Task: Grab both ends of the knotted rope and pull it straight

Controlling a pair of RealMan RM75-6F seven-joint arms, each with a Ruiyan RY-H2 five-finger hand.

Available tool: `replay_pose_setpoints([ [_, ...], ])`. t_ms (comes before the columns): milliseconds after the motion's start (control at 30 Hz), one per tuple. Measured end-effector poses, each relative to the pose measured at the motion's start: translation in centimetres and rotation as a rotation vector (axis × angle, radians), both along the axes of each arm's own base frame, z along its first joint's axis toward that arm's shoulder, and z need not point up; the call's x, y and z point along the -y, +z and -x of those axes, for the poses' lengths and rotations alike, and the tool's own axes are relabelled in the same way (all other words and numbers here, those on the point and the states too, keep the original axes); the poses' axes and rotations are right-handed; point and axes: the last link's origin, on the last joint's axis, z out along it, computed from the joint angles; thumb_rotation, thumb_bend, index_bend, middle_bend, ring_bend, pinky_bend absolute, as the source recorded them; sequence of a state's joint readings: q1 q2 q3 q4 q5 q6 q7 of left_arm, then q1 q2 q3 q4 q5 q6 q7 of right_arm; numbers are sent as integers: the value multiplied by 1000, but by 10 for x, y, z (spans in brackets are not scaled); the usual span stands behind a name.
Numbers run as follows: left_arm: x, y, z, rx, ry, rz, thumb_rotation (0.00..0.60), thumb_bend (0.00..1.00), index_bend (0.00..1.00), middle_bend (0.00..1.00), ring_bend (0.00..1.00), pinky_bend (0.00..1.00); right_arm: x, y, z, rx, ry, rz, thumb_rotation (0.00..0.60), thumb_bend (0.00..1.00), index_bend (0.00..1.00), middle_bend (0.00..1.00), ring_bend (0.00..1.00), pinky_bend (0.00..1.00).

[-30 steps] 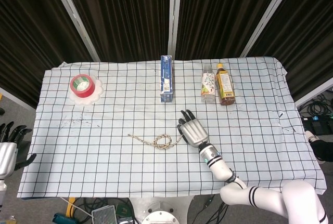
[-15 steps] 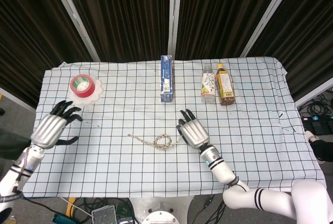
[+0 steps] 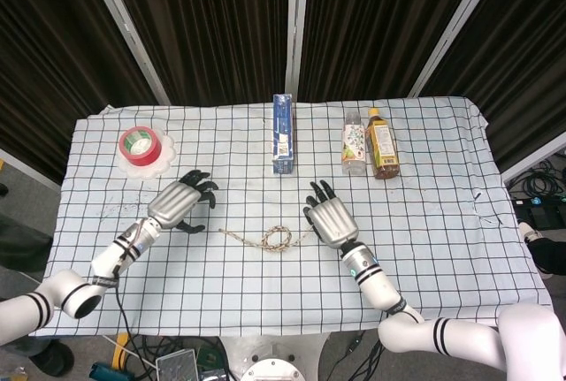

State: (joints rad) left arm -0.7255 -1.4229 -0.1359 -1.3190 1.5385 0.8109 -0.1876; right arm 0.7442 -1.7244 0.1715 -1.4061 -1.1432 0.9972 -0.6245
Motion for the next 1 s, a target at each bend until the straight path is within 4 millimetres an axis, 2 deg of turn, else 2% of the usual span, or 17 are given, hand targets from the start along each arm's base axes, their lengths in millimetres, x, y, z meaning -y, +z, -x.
replay_pose_setpoints([
  [267,16,-28,-12,-6,-25,33,600,173,491,188,60,0,1,-4,0,-6,-2,-2,600,429,705,283,44,60],
  [500,22,-51,-21,24,4,30,600,172,535,188,60,0,2,-5,1,-5,-8,-1,600,430,705,282,40,58],
  [767,23,-66,-26,-12,-6,14,600,174,548,188,60,0,1,-7,1,-10,-1,-4,600,440,705,281,38,52],
  [1000,20,-72,-27,-33,-3,3,600,255,547,188,60,0,2,-8,1,-12,-6,-7,600,441,706,279,37,47],
])
